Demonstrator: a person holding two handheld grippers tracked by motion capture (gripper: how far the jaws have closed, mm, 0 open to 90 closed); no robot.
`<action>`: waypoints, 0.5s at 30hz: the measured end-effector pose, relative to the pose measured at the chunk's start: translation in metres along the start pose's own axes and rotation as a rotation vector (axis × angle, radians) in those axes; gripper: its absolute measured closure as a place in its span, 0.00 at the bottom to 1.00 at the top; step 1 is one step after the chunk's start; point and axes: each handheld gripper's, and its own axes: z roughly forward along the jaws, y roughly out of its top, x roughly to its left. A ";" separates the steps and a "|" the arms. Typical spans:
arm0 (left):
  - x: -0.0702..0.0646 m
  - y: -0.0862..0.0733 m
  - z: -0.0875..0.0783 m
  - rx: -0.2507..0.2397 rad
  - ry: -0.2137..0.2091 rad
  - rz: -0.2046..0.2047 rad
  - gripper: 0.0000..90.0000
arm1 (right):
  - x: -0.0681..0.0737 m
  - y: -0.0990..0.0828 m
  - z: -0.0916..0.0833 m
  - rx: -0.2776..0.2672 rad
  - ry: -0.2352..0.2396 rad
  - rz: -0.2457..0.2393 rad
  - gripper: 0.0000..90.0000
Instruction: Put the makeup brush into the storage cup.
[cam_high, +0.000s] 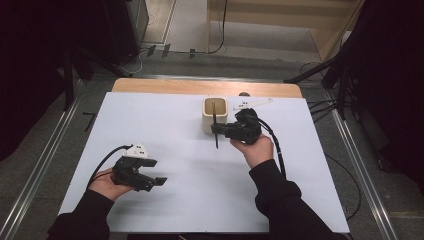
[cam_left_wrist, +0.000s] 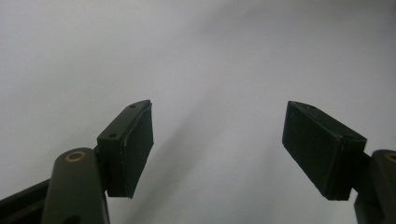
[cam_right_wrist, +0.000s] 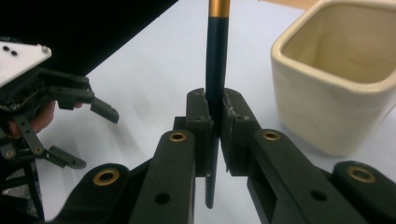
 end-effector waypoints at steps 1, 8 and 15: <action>0.000 0.000 0.000 0.000 -0.001 0.000 0.28 | 0.000 0.002 0.000 -0.001 -0.004 0.000 0.93; 0.000 0.000 -0.002 -0.018 0.008 -0.006 0.29 | -0.006 0.014 -0.004 -0.021 -0.007 0.012 0.93; 0.000 0.000 -0.003 -0.017 0.009 -0.007 0.29 | -0.012 0.026 -0.008 -0.023 -0.050 0.007 0.93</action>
